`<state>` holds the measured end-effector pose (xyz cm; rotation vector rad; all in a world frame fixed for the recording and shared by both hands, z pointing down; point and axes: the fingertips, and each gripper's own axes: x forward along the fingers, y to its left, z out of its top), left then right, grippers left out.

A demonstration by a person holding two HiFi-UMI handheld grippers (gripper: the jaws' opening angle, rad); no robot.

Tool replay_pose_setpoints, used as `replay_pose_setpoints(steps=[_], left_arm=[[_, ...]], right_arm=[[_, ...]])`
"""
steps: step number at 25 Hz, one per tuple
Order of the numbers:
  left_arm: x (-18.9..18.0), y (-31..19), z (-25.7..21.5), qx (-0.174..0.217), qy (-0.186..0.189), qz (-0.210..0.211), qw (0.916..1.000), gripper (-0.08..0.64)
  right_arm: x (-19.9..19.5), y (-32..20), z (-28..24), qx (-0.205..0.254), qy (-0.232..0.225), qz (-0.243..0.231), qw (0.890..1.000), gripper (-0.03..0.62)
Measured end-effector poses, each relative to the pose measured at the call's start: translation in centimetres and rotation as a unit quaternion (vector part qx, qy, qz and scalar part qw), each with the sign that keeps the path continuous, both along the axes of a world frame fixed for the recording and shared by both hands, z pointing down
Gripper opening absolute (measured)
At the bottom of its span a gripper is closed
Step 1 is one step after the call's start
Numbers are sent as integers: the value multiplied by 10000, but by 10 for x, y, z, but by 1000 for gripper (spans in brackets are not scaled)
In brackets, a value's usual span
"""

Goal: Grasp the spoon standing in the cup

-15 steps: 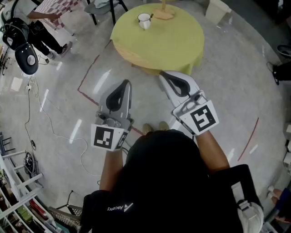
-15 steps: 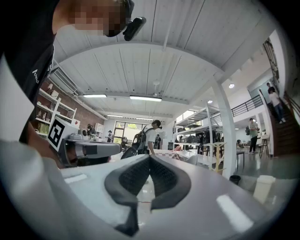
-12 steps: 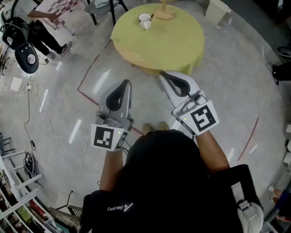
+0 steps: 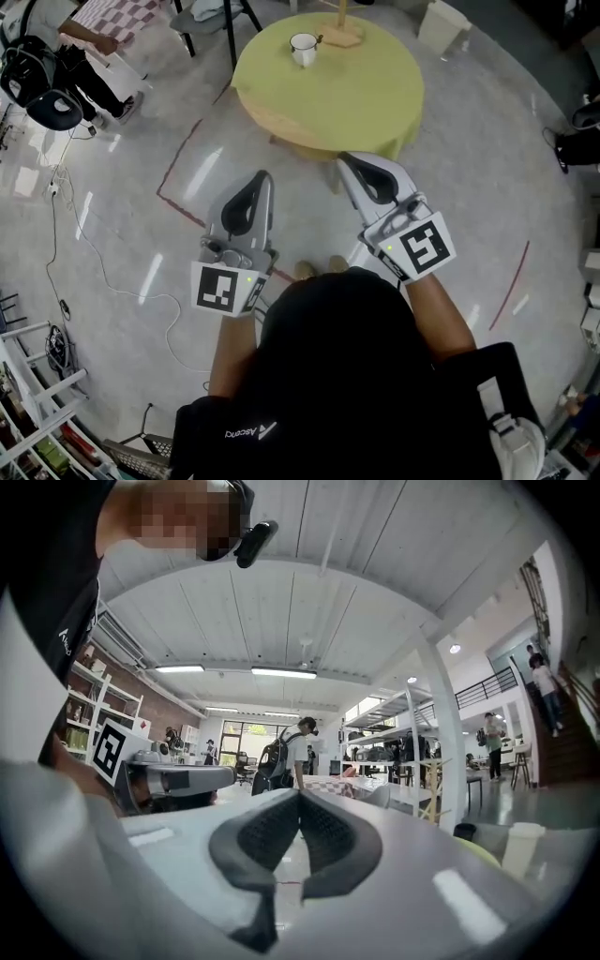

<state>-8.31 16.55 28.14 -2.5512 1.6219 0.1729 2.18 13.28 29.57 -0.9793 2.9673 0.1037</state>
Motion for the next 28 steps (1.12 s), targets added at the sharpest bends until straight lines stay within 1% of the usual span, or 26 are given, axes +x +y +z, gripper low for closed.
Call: replay_pose_setpoints(steps=[7,15,20,28], left_arm=[[-38,-11,3,95,77,142,9998,11],[-57,-54,2,148,63,166,9997,11],[-61,-106,7,116,-13,162,9998,11],[-54,-218,6,4,-152,100,9998,11]], right_arm=[[-29,-6,8,41,203,159,9997,3],[-43,-53,8,103,218,299,9993,3],[-46,-107,14,157,238,340,9990,3],[-43,-222,12,188,294,422,9985,3]])
